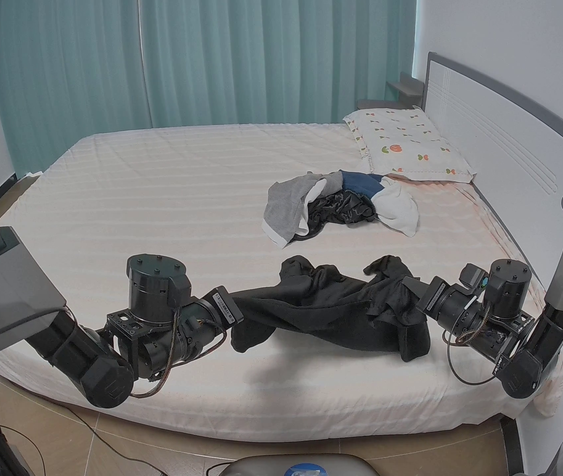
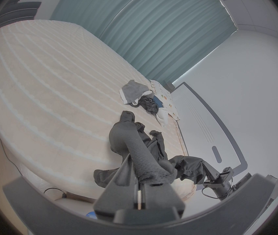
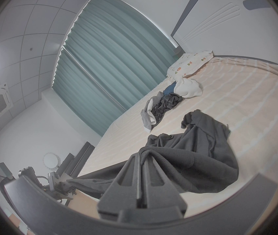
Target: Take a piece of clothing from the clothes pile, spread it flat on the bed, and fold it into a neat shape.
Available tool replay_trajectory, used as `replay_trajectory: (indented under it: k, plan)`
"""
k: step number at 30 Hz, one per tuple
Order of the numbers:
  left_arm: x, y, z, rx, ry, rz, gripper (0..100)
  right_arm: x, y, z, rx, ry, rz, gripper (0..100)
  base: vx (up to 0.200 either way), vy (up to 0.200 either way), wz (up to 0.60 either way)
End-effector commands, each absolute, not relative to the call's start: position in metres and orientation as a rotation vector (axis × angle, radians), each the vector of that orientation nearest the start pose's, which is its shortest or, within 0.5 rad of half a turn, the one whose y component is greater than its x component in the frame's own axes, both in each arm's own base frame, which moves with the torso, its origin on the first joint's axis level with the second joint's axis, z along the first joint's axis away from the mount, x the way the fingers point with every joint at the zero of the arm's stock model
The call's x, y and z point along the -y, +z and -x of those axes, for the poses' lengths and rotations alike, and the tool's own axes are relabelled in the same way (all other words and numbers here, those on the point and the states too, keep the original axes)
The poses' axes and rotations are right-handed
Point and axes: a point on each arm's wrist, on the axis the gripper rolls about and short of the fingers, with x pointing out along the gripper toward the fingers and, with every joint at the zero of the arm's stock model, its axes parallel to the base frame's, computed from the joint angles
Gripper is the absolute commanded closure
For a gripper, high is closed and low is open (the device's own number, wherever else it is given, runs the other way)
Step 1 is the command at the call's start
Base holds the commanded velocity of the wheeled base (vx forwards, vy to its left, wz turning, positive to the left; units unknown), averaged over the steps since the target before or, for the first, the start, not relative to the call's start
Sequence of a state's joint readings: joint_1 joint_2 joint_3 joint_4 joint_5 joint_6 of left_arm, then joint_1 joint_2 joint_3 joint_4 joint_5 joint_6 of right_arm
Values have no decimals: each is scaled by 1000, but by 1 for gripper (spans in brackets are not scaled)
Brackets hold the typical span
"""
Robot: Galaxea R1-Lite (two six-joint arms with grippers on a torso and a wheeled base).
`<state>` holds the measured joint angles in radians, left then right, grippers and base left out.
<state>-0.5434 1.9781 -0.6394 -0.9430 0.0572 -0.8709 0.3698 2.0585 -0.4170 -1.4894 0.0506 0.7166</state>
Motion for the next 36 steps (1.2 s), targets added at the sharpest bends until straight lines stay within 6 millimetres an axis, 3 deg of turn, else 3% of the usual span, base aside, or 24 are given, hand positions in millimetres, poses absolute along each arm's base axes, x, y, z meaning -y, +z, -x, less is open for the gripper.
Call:
replay_trajectory:
  k: [1,36]
  plan:
    - [168,86,-280,-554,-284,727,100,-111,73,-285,-280,342,-683,100,0,200,0]
    - [157,102,-278,-503,-275,748,100,-115,82,-283,-203,322,-692,100,0,200,0]
